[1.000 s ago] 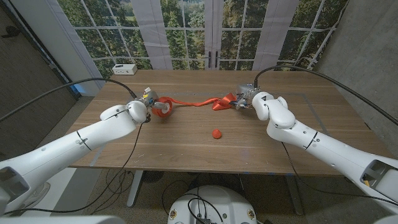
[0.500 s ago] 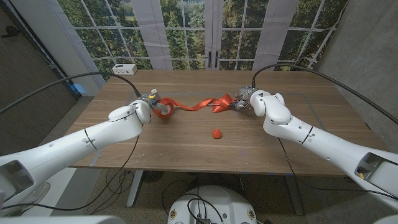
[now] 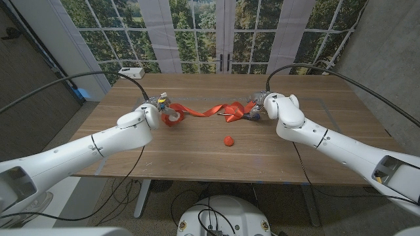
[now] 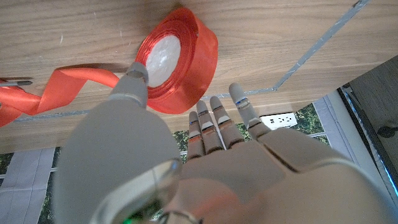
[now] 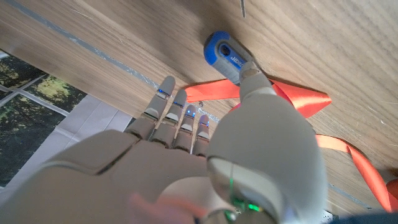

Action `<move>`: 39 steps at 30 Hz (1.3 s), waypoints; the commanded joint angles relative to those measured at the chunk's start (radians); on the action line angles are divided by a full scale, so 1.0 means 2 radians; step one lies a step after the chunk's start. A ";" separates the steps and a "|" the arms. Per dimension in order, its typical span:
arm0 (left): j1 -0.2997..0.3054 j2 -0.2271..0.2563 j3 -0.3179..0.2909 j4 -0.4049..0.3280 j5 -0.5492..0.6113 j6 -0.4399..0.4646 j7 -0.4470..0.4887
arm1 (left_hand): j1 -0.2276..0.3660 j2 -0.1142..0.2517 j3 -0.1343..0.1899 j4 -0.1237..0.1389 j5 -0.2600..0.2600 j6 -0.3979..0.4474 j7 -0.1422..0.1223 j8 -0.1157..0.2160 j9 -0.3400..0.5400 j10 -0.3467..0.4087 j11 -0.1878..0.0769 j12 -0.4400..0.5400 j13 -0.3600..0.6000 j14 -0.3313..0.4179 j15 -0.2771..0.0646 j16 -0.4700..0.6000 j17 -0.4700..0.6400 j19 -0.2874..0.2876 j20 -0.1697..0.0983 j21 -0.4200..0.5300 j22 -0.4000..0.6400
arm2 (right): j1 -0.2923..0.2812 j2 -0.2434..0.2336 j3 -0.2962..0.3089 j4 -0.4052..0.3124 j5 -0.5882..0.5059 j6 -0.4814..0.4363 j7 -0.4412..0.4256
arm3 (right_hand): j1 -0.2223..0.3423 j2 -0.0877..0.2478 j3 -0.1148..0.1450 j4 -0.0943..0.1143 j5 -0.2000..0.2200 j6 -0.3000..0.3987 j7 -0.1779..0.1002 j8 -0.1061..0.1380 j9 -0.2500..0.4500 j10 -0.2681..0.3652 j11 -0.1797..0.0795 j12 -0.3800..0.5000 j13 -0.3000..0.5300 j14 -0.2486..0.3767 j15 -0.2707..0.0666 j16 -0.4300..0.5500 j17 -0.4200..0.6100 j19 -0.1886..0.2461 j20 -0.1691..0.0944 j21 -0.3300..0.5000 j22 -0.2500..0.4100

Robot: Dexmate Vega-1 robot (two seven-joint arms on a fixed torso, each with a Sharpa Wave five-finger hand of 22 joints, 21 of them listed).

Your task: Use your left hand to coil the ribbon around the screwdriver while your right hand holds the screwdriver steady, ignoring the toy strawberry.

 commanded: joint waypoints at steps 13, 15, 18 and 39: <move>0.196 -0.010 -0.218 -0.017 -0.076 -0.223 0.189 | -0.053 0.034 -0.023 0.030 -0.004 0.007 -0.019 0.016 -0.015 -0.013 0.009 0.012 -0.011 -0.014 -0.001 0.016 -0.028 -0.003 0.007 -0.032 0.001 | -0.094 -0.033 0.134 -0.067 0.156 0.039 -0.200 | -0.061 0.011 -0.031 0.035 0.014 0.049 0.014 0.025 0.001 0.036 0.018 0.024 -0.009 0.017 -0.015 0.023 -0.014 0.016 0.022 -0.011 0.001; 0.204 -0.009 -0.229 -0.013 -0.086 -0.244 0.184 | -0.056 0.036 -0.023 0.031 -0.007 0.008 -0.032 0.016 -0.016 -0.014 0.008 0.012 -0.013 -0.014 -0.004 0.015 -0.031 -0.001 0.008 -0.035 0.001 | -0.105 -0.035 0.149 -0.066 0.183 0.059 -0.224 | -0.066 0.016 -0.031 0.038 0.015 0.058 0.011 0.026 0.001 0.038 0.021 0.024 -0.011 0.005 -0.011 0.017 -0.018 0.005 0.028 -0.019 0.000; 0.226 -0.016 -0.256 -0.001 -0.113 -0.300 0.185 | -0.065 0.047 -0.021 0.034 -0.008 0.000 -0.046 0.010 -0.018 -0.030 0.012 0.005 -0.018 -0.028 -0.005 0.009 -0.038 -0.010 0.012 -0.046 0.000 | -0.133 -0.030 0.181 -0.062 0.228 0.102 -0.281 | -0.067 0.025 -0.029 0.040 0.017 0.064 0.009 0.025 0.000 0.032 0.020 0.020 -0.015 -0.008 -0.007 0.010 -0.026 -0.008 0.026 -0.029 -0.001; 0.245 -0.098 -0.325 0.198 -0.303 -0.657 0.055 | -0.172 0.119 -0.022 0.100 -0.004 -0.058 -0.022 0.004 -0.023 -0.096 0.023 -0.001 -0.042 -0.103 0.016 0.004 -0.051 -0.047 -0.013 -0.107 0.000 | -0.198 0.029 0.256 0.049 0.458 0.380 -0.437 | -0.159 0.081 -0.039 0.095 -0.016 0.036 0.008 0.007 0.000 -0.018 0.027 0.007 -0.037 -0.067 0.015 0.004 -0.064 -0.032 0.008 -0.073 -0.002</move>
